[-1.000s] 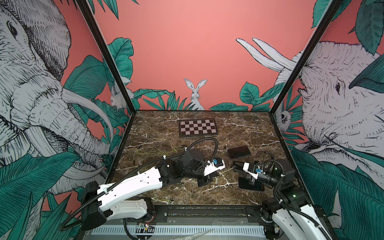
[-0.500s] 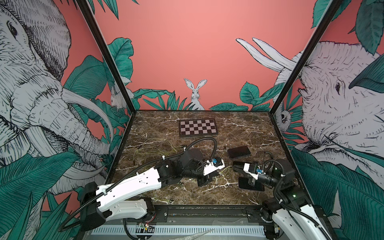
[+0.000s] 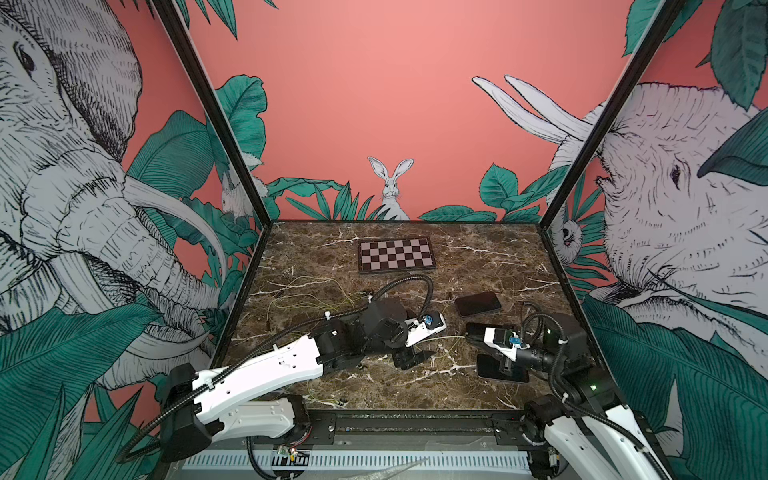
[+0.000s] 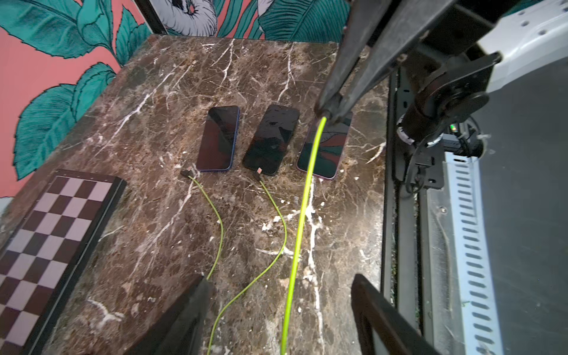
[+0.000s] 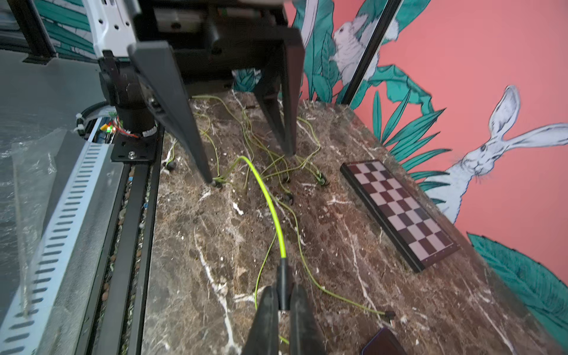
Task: Plug wired earphones into phones
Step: Pick up the wired earphone from the center of the board.
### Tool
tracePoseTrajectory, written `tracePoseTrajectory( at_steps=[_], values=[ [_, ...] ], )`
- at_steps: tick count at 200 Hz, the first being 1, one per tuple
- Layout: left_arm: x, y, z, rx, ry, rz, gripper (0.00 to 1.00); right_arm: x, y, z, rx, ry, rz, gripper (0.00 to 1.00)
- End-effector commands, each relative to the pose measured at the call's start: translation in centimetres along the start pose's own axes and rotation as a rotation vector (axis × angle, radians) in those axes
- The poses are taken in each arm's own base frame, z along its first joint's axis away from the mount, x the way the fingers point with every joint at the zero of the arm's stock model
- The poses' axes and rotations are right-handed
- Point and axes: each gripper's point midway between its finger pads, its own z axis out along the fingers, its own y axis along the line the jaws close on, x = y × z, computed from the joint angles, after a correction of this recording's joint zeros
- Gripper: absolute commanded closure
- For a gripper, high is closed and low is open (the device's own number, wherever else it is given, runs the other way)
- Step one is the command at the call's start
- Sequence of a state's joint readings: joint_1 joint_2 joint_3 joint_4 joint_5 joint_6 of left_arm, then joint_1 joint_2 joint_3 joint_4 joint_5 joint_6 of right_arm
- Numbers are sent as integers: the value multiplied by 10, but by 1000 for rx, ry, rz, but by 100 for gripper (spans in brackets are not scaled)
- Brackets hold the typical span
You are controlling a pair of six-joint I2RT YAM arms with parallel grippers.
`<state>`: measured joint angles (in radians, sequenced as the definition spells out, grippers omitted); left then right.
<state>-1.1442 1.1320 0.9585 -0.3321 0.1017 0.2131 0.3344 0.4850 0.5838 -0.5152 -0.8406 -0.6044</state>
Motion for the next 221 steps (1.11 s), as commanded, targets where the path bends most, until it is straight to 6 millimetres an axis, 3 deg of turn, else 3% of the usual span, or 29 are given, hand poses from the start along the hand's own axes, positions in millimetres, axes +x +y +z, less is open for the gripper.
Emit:
tracePoseTrajectory(
  at_steps=[1, 28, 72, 124, 186, 221],
  values=[
    [-19, 11, 2, -61, -83, 88, 27, 11, 14, -2, -75, 77, 11, 100],
    [-31, -10, 12, 45, -172, 210, 42, 2, 14, 0, -96, 38, 40, 100],
    [-40, -27, 24, 151, -209, 244, 47, -16, 8, 0, -81, -32, 75, 100],
    [-53, -33, 38, 211, -225, 230, 56, -21, 7, 2, -89, -55, 64, 100],
    [-62, -33, 35, 206, -276, 226, 62, -16, 11, 4, -112, -44, 71, 100],
    [-64, -35, 36, 217, -288, 221, 71, -18, 15, 5, -132, -50, 71, 100]
  ],
)
